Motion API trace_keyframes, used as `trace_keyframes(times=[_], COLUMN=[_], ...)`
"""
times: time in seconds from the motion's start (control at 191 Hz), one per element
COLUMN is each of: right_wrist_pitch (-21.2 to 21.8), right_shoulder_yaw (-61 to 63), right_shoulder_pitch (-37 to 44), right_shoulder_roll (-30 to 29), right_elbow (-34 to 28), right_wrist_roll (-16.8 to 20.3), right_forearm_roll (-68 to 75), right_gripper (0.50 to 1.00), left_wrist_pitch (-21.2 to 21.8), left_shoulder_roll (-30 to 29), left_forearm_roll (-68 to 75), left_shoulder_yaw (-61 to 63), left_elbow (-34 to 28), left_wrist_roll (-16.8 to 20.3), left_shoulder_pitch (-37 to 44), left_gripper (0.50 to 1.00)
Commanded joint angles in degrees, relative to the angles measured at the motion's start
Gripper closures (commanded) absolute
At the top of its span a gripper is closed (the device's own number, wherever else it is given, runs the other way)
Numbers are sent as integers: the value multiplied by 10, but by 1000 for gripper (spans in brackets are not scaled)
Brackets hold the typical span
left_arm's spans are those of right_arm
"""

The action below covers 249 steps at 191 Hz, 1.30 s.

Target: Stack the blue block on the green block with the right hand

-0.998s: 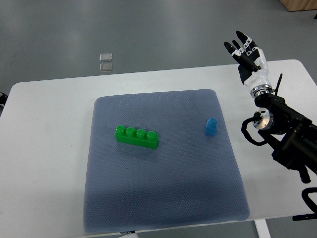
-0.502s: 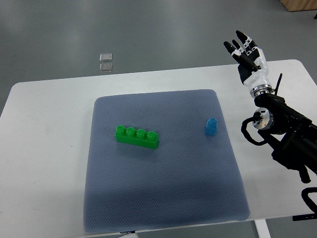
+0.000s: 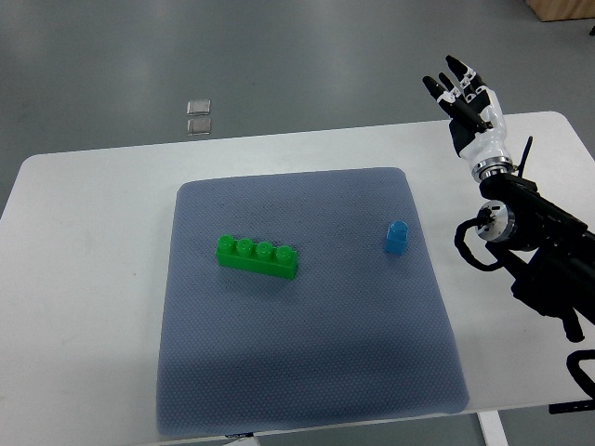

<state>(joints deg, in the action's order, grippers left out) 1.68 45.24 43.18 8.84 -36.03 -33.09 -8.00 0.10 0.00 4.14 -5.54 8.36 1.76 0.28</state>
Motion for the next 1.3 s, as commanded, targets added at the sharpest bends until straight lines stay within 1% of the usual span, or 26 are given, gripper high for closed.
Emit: trace_keyframes(times=[0.0,0.617,0.758,0.888,0.977,1.082,1.139,1.228,1.296], right_wrist_pitch=[-1,-4,-3,-3,5,8,18,49,61], right_shoulder_yaw=[0,-2,-4,-6,-13,-67,-104,-168,-208], right_shoulder_pitch=[1,7,20,34,39,71,87,114,131], right_shoulder_roll=[0,0,6,35,54,92,108,137,154], right_elbow=[0,-8,-8,-8,-8,-10,-13,-26,-35], right_wrist_roll=[0,3,4,4,5,10,17,43,49], right_forearm_roll=[1,2,-2,-4,-7,-43,-69,-124,-171], right_gripper=[570,570,570,570,570,570,570,572,570], left_wrist_pitch=[0,0,0,0,1,0,0,0,1], left_shoulder_roll=[0,0,0,0,0,0,0,0,0], left_forearm_roll=[0,0,0,0,0,0,0,0,0], left_shoulder_yaw=[0,0,0,1,0,1,1,0,0], left_elbow=[0,0,2,0,0,1,1,0,0], left_wrist_roll=[0,0,0,0,0,0,0,0,0], left_shoulder_pitch=[0,8,8,8,8,8,8,7,7], left_gripper=[500,500,500,500,500,500,500,500,500])
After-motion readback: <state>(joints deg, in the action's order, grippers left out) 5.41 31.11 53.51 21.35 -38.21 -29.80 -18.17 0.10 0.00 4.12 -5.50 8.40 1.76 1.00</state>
